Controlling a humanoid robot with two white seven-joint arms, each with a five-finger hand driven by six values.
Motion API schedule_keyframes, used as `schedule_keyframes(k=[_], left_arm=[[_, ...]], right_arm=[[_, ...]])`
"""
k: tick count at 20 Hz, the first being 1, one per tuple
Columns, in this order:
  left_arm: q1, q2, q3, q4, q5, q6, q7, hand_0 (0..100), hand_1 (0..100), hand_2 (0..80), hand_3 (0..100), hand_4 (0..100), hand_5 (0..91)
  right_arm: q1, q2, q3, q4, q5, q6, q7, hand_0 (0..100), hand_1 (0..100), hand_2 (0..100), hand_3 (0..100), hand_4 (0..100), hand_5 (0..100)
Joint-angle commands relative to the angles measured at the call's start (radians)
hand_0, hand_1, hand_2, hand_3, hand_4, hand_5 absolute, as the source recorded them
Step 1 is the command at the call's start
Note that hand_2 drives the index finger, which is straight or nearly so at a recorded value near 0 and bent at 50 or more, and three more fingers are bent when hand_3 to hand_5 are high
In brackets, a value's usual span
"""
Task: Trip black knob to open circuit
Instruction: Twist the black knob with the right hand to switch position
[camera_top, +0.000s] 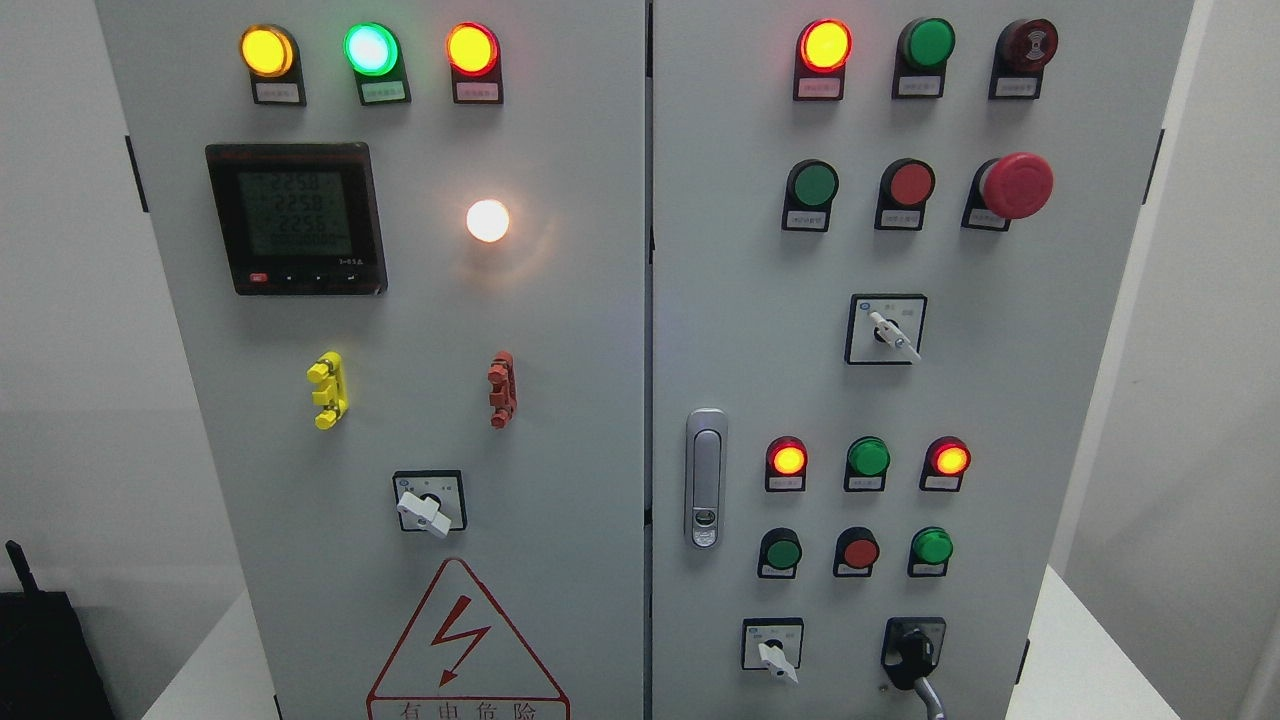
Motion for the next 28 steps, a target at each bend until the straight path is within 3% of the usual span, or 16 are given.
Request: schedule_keyframes(k=[1,28], left_arm=[[-0.004,-0.002,0.001,0.000,0.002,-0.002,0.000,12,39,0.0,0,0,0.0],[-0.004,0.000,0.001,0.000,0.002,-0.002,0.000,12,39,0.0,0,0,0.0]], right_arm=[[-0.026,0.000,0.041,-0.038,0.005,-0.017,0.028,64,74,0,100,98,91],[-0.032,-0.005,0.055,-0.045,0.003,-0.019,0.042,65,74,0,100,98,91]])
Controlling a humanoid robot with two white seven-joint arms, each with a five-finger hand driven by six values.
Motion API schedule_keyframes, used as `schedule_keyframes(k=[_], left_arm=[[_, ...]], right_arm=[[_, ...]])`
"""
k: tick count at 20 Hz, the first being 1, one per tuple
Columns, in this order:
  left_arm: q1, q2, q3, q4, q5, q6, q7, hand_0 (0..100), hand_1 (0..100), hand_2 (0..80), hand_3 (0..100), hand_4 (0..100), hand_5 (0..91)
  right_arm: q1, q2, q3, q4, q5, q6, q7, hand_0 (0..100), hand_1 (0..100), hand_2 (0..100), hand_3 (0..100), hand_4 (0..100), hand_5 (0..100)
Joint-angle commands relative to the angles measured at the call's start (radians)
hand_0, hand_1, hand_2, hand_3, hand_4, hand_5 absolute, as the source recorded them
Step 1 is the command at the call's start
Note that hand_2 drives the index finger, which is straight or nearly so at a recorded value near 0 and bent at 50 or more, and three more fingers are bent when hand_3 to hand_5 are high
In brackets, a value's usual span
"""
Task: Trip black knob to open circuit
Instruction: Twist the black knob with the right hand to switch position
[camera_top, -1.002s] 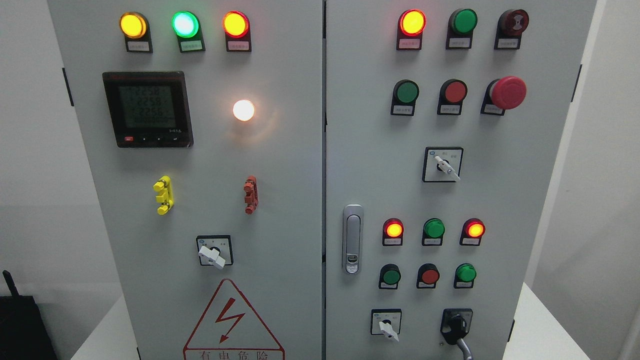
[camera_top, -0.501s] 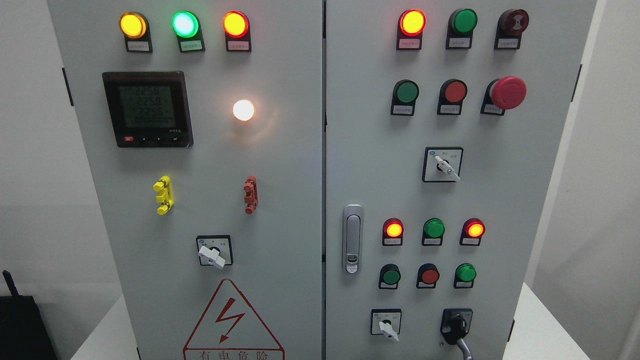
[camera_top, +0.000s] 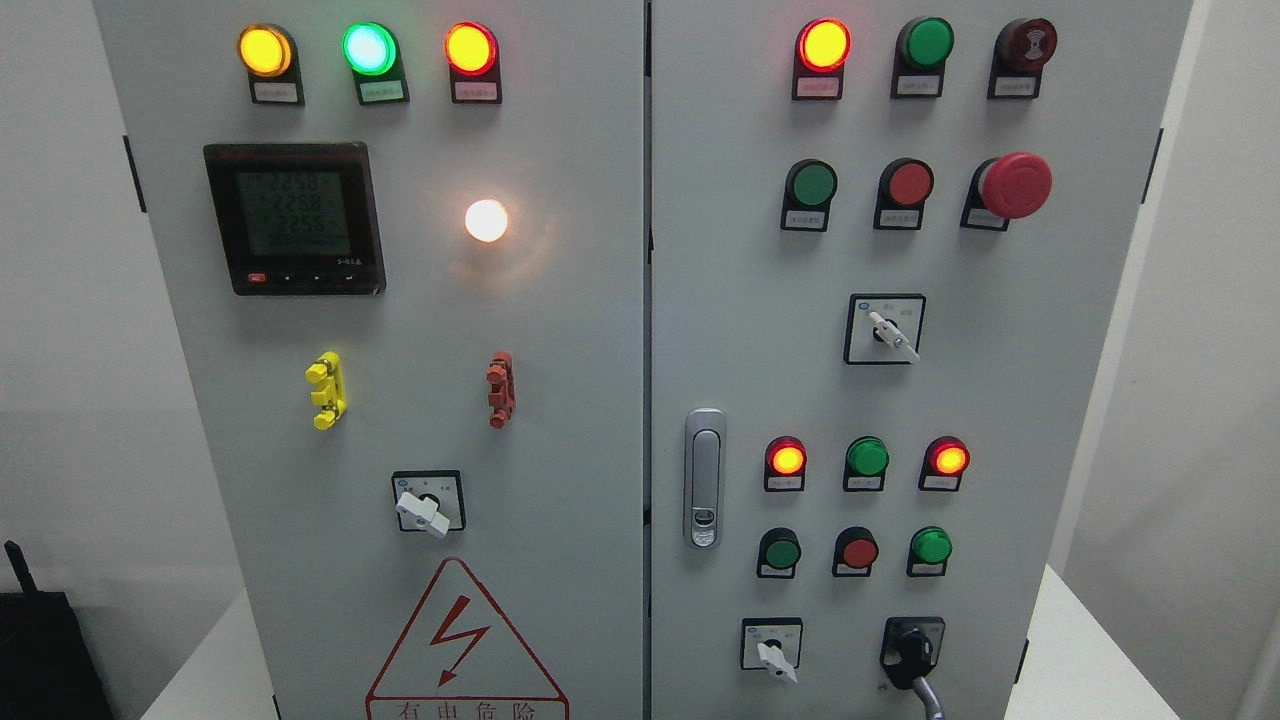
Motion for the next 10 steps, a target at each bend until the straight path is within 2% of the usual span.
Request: schedule_keyframes(k=[1,10], left_arm=[[-0.004,0.000,0.001,0.000,0.002,-0.002,0.000,12,39,0.0,0,0,0.0],[-0.002,0.000,0.001,0.000,0.002,-0.002,0.000,12,39,0.0,0,0,0.0]], right_arm=[[-0.029,0.002,0.048,-0.045,0.005,-0.019,0.044,65,74,0,100,98,91],[-0.031,0.002,0.049,-0.045,0.006,-0.021,0.044,65,74,0,100,98,91]])
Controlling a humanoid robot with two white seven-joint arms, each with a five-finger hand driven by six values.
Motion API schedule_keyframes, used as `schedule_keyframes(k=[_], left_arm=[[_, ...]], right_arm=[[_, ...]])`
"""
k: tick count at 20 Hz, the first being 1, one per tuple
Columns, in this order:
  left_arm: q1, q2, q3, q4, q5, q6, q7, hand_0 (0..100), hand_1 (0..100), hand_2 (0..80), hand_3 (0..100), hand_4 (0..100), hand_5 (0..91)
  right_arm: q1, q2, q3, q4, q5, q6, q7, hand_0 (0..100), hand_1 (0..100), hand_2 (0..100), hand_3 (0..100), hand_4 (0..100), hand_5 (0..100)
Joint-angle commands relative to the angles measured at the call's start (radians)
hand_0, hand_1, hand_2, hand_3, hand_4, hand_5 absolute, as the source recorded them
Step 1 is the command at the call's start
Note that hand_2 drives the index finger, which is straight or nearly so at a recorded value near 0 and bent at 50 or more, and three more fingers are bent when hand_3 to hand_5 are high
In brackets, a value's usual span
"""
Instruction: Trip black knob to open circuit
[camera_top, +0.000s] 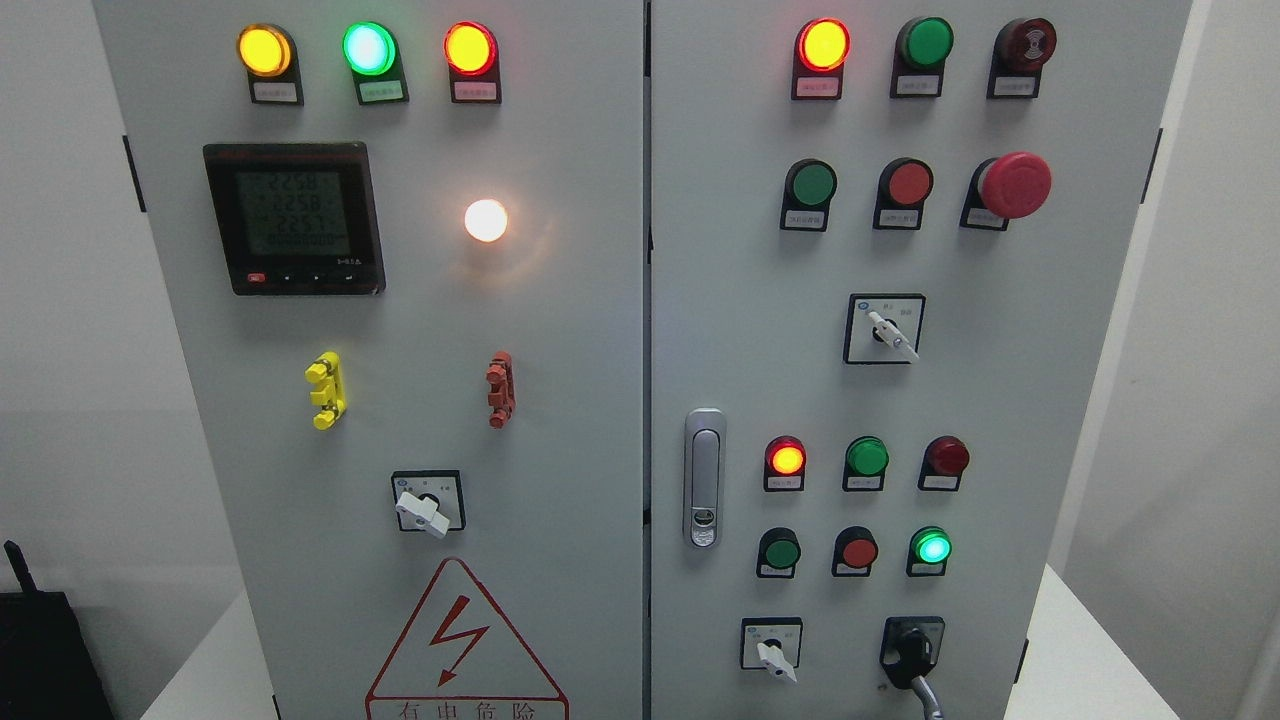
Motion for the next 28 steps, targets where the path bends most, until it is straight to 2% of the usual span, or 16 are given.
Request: schedule_keyframes(k=[1,25,28], left_arm=[[-0.004,0.000,0.001,0.000,0.002,-0.002,0.000,12,39,0.0,0,0,0.0],[-0.002,0.000,0.001,0.000,0.002,-0.002,0.000,12,39,0.0,0,0,0.0],[-0.004,0.000,0.001,0.000,0.002,-0.002,0.000,12,39,0.0,0,0,0.0]], right_arm=[[-0.029,0.002,0.046,-0.044,0.005,-0.019,0.044,65,74,0,100,98,91],[-0.024,-0.004,0.032,-0.038,0.005,-0.018,0.043,65,74,0,100,98,91],[-0.024,-0.019,0.029,-0.038,0.005,-0.018,0.041,65,74,0,100,98,91]])
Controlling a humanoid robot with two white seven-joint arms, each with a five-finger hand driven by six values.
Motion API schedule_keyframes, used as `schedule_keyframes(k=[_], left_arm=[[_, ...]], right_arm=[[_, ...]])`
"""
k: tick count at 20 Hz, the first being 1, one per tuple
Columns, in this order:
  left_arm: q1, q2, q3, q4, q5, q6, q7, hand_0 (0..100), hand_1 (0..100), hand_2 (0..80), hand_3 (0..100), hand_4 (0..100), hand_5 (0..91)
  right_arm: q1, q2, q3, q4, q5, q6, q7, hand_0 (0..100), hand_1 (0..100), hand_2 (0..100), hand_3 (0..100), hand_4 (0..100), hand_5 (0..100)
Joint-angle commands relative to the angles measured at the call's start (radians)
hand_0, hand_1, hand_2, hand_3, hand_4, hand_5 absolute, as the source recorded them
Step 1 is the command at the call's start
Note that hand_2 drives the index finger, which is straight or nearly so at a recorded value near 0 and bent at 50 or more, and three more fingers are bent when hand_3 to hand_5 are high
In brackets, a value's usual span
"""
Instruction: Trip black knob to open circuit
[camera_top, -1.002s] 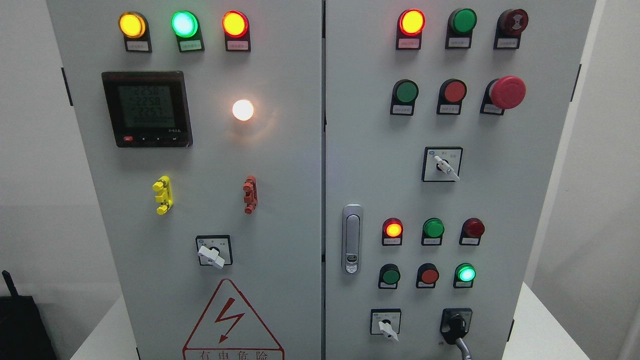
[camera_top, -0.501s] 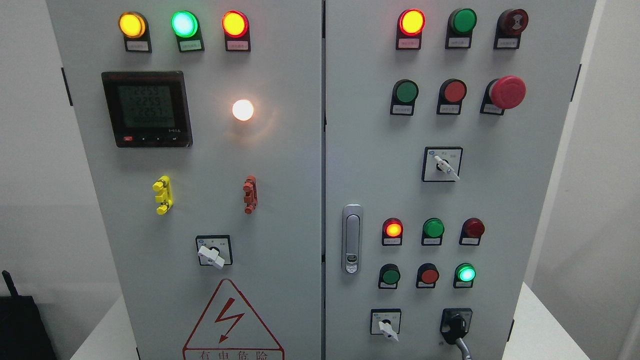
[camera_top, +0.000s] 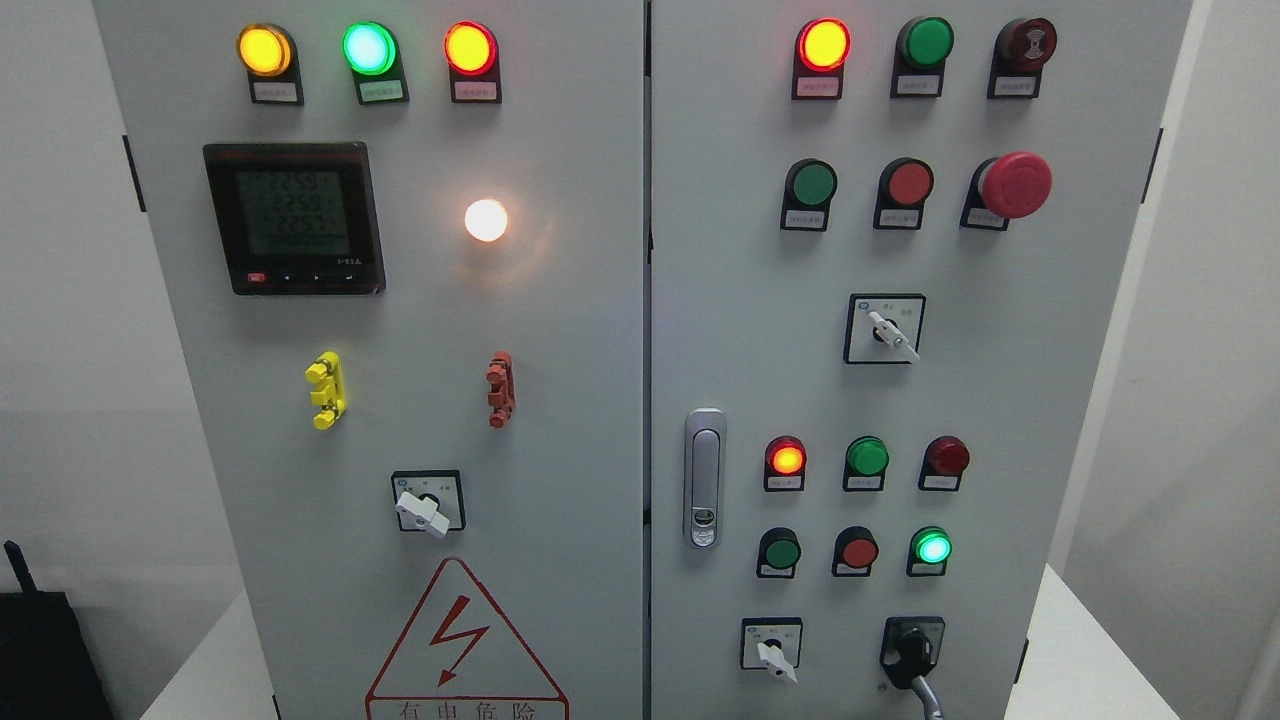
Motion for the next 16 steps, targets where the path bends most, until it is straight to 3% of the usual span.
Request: schedule_keyframes(k=[1,16], left_arm=[[-0.004,-0.002,0.001,0.000,0.002,-0.002,0.000,12,39,0.0,0,0,0.0],[-0.004,-0.002,0.001,0.000,0.002,-0.002,0.000,12,39,0.0,0,0,0.0]], right_arm=[[-0.024,-0.006,0.029,-0.038,0.005,-0.018,0.042,65,74,0,100,98,91],[-0.024,-0.004,-0.010,-0.024,0.002,-0.015,0.036,65,74,0,100,98,91]])
